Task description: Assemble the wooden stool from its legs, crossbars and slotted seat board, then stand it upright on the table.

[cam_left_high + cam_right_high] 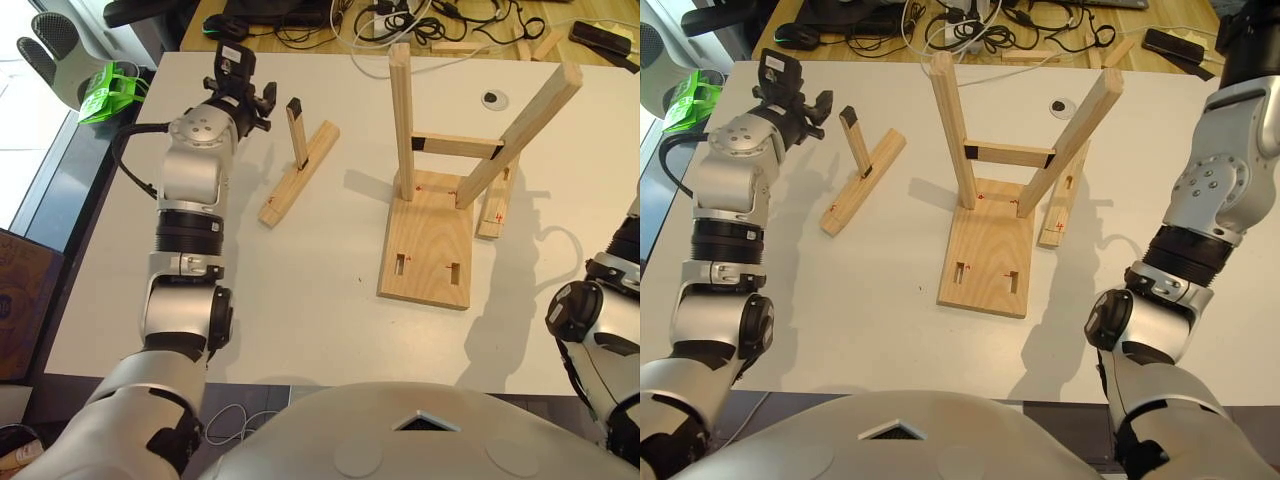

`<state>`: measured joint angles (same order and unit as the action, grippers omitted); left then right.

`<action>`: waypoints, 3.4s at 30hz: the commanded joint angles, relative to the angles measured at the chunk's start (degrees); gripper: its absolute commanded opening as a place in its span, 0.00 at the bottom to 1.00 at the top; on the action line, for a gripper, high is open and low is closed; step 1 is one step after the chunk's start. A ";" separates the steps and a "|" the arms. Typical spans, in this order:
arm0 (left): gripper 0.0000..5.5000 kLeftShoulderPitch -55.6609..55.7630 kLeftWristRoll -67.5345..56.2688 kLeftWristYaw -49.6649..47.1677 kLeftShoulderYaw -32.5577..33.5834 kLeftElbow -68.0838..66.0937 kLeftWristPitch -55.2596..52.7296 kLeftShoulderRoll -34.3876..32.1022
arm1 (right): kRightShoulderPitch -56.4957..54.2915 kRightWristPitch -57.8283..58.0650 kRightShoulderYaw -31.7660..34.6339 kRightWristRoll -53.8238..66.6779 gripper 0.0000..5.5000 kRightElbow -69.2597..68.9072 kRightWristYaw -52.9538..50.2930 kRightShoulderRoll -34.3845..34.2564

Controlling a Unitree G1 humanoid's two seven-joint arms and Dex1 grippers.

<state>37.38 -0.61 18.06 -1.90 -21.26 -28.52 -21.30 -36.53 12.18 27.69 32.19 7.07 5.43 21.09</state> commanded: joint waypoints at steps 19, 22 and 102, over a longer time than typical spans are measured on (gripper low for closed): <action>0.45 -7.38 -0.99 19.86 -17.75 27.30 -14.70 -1.74 | 1.51 -1.36 0.80 -0.10 0.00 -1.28 -1.57 -1.21; 0.45 -6.22 -3.19 10.59 -9.25 28.41 -13.47 5.29 | 1.56 -1.52 0.89 -0.12 0.00 -1.14 -1.56 -1.09; 0.45 31.45 19.33 16.33 -15.34 -56.41 1.95 15.53 | 10.37 -4.53 -0.60 -2.39 0.00 -8.36 -5.73 -5.53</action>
<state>70.11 18.48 34.18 -17.56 -77.27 -25.81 -6.51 -26.72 6.61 27.33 29.96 -0.35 0.38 15.98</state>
